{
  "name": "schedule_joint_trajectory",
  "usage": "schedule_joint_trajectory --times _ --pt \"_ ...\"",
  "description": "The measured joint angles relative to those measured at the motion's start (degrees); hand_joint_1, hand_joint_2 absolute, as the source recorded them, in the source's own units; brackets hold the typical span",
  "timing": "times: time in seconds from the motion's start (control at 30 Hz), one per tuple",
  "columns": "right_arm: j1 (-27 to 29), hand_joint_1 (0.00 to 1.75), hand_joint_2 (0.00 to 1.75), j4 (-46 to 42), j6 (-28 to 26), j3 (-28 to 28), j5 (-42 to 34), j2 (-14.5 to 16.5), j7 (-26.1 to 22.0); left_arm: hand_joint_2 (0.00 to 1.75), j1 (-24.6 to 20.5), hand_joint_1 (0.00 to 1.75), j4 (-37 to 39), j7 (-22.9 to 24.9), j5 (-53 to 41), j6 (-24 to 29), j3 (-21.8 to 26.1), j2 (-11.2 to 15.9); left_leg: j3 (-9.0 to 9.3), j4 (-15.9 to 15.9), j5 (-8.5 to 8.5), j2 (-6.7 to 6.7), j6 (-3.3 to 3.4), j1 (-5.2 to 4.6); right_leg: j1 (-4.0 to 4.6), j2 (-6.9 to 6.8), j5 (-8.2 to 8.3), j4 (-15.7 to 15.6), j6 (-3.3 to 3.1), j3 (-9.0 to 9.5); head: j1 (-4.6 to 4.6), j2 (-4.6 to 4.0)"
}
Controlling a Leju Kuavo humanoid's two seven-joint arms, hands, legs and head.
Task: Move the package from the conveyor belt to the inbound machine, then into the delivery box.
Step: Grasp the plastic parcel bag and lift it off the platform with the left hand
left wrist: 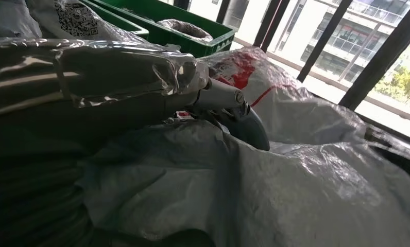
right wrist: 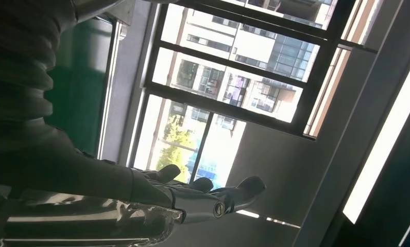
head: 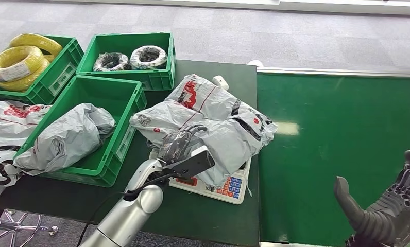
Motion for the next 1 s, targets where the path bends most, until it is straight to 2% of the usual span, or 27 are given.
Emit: schedule_joint_trajectory --times 0.23,0.67,0.77,1.0 --pt "0.19 0.0 1.75 0.1 0.82 -0.01 0.36 0.04 0.69 1.75 -2.52 1.75 8.35 0.02 -0.96 1.19 -1.78 -1.33 0.01 0.0 0.01 -0.02 0.0 0.0 0.0 -0.01 0.0 0.02 0.0 0.05 0.01 0.0" --pt "0.22 0.0 1.75 0.57 0.83 -0.15 0.63 0.36 1.38 1.75 -4.03 1.75 9.28 -0.16 -0.69 3.67 -1.15 0.03 0.01 0.0 0.01 -0.01 0.0 0.0 0.0 -0.01 0.0 0.03 0.0 0.05 0.01 0.0" --pt "0.68 0.0 1.75 0.58 0.88 -0.36 1.61 0.86 1.29 1.75 -3.91 1.75 6.47 -0.61 -0.88 6.66 -0.09 0.76 0.01 0.0 0.02 -0.01 -0.01 0.0 0.01 0.0 0.0 0.04 0.0 0.05 0.01 0.0" --pt "2.7 0.0 1.75 0.56 0.82 -1.42 3.31 2.32 0.71 1.75 -3.01 1.75 -8.48 0.09 -1.24 9.28 4.13 3.34 -0.03 -0.01 0.02 -0.02 -0.01 0.01 0.02 0.0 0.0 0.04 0.0 0.02 0.02 0.0"
